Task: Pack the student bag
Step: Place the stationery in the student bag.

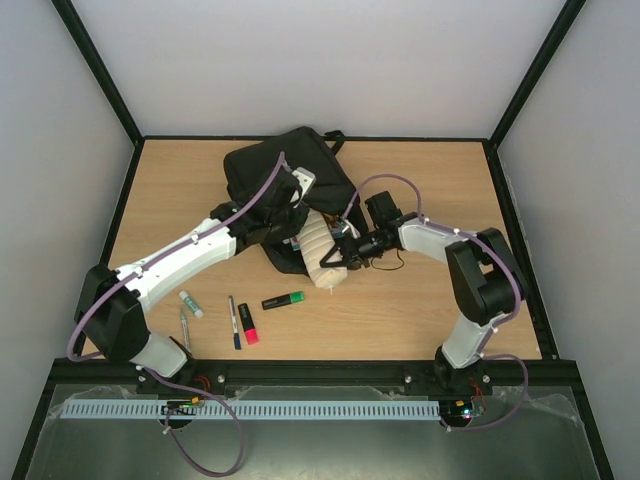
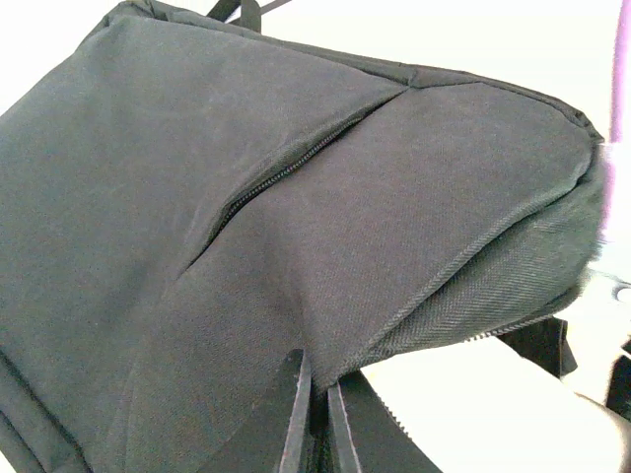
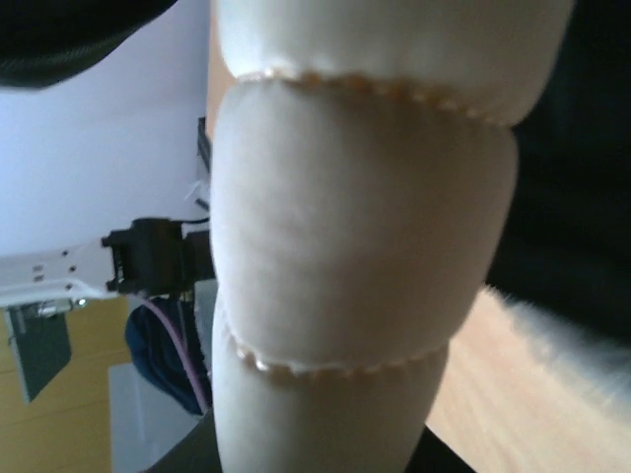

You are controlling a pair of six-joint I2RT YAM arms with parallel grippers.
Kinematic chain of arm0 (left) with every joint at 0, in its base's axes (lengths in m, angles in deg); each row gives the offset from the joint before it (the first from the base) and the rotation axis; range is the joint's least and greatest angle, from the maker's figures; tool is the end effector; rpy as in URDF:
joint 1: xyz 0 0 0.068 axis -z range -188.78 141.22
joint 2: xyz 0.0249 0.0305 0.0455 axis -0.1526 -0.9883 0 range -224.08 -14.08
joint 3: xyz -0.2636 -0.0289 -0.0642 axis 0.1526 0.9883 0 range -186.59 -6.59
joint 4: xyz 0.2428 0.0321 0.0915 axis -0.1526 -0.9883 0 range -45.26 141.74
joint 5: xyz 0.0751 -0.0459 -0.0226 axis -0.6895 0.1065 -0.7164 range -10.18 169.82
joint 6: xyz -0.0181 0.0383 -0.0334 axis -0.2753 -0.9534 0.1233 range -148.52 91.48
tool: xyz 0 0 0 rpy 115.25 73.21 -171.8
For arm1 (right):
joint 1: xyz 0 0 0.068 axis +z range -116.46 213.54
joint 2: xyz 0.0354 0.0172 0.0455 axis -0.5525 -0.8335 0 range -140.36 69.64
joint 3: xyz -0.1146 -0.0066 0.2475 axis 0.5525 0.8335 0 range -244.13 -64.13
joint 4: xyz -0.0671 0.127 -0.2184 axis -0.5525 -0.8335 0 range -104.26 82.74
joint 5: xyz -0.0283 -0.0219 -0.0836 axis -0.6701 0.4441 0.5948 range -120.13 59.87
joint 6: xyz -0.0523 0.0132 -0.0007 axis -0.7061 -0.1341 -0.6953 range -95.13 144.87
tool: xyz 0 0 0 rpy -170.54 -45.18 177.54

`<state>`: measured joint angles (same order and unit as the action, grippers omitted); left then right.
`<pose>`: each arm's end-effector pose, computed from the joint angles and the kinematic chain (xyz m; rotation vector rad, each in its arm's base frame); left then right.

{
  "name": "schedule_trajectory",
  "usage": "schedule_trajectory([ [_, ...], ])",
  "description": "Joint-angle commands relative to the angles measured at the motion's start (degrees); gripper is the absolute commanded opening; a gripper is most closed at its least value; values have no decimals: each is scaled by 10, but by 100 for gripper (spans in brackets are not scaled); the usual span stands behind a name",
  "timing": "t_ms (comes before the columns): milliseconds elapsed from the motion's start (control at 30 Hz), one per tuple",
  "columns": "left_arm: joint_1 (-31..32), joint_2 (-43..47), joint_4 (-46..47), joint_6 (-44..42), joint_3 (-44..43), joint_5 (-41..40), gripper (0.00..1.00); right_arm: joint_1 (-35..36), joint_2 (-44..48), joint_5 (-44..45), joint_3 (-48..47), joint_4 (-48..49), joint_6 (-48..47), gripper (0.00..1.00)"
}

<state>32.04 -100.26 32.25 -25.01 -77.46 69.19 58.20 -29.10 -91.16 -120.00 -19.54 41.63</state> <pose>0.2647 -0.2199 0.3080 0.5949 2.0933 -0.2414 0.2893 0.1671 0.1769 -0.6272 2.4356 1.6379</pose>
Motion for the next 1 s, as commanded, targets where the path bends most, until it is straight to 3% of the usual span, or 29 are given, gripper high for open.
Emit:
schedule_trajectory([
  [0,-5,38,59,-1,-3,8,2,1,-46,54,-28,120,89,6],
  [100,-5,39,59,-2,-3,9,2,2,-72,75,-43,152,98,15],
  [167,-5,40,58,-2,-1,9,2,5,-87,82,-65,121,72,23],
  [300,-5,43,58,-1,0,12,2,6,-68,131,-67,72,28,54],
  [433,-5,47,58,0,1,14,2,6,-13,200,-43,37,-25,70],
  [633,-5,54,59,1,3,19,2,6,68,295,-14,-11,-104,75],
  [967,-4,60,57,4,4,31,2,11,154,356,44,-66,-236,76],
])
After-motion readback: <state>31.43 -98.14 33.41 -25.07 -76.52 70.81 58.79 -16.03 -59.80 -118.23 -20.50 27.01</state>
